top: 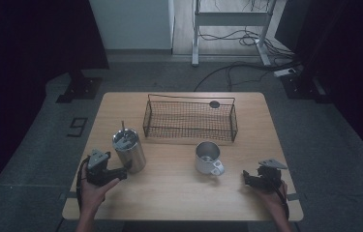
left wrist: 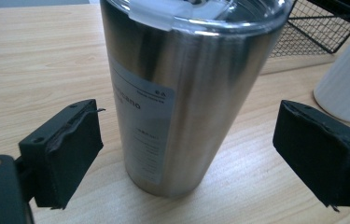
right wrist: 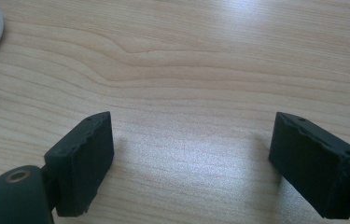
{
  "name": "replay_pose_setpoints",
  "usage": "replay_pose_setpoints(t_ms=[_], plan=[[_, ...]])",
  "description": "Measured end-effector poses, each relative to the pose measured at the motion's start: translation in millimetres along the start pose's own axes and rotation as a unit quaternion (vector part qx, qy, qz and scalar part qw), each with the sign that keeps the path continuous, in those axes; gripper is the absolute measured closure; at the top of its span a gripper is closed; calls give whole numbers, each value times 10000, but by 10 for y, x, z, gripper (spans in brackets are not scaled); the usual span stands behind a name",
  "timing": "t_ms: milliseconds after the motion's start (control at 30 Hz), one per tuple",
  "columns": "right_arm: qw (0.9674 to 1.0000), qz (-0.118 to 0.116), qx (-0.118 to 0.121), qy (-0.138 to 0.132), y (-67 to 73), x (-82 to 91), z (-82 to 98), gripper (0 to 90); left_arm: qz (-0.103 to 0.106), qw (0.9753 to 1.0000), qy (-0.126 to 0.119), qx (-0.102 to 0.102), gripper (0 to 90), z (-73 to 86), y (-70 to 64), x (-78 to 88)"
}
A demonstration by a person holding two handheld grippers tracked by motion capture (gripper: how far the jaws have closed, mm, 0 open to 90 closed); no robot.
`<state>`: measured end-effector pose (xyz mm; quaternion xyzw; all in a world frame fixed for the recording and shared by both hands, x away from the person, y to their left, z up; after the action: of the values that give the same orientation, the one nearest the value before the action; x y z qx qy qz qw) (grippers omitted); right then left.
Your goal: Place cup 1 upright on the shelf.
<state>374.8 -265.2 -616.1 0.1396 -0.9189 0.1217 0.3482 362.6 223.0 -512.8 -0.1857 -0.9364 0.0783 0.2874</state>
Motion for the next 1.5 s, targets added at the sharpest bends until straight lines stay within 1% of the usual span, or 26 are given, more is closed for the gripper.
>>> replay_pose_setpoints(t_ms=[100,200,233,267,400,533,700,800,967,1133,1200,1400,1500], plan=[[10000,1,0,-1,0,0,0,134,-12,10000,-1,10,80,-25,15,-41],[10000,2,0,0,0,0,0,134,77,10000,-13,4,67,-53,7,-108],[10000,2,0,0,0,0,0,134,77,10000,-13,4,64,-53,7,-108],[10000,2,1,0,0,0,0,135,128,9999,12,4,64,-57,-3,-137],[10000,2,1,0,0,0,0,135,126,9999,47,13,51,-63,2,-189],[10000,3,1,1,-1,0,0,135,160,9999,23,-39,41,-79,8,-227],[10000,20,0,2,-1,1,0,136,107,9999,15,-13,36,-86,38,-255],[10000,32,-7,3,-4,1,0,137,208,9998,-37,23,32,-111,36,-253],[10000,50,-19,2,-9,0,0,136,327,9995,-48,-13,19,-139,37,-270],[10000,66,-36,6,-13,0,1,136,321,9995,1,-72,27,-153,0,-328],[10000,66,-36,7,-13,0,2,136,242,9997,10,-92,30,-164,-3,-361],[10000,67,-37,7,-13,0,1,136,180,9998,13,-131,17,-190,-3,-448],[10000,66,-35,7,-13,0,2,136,102,9998,-16,-154,15,-211,-3,-499]])
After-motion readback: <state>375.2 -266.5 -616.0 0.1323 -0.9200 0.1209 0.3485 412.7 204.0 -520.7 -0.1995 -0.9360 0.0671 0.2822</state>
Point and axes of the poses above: each handheld gripper's, and its own axes: x roughly backward along the jaws, z roughly out of its underside, y roughly to its left, the point moved 9 cm from there along -x, roughly forward along the jaws, and after that the axes turned 11 degrees about x, right-handed, at the moved point
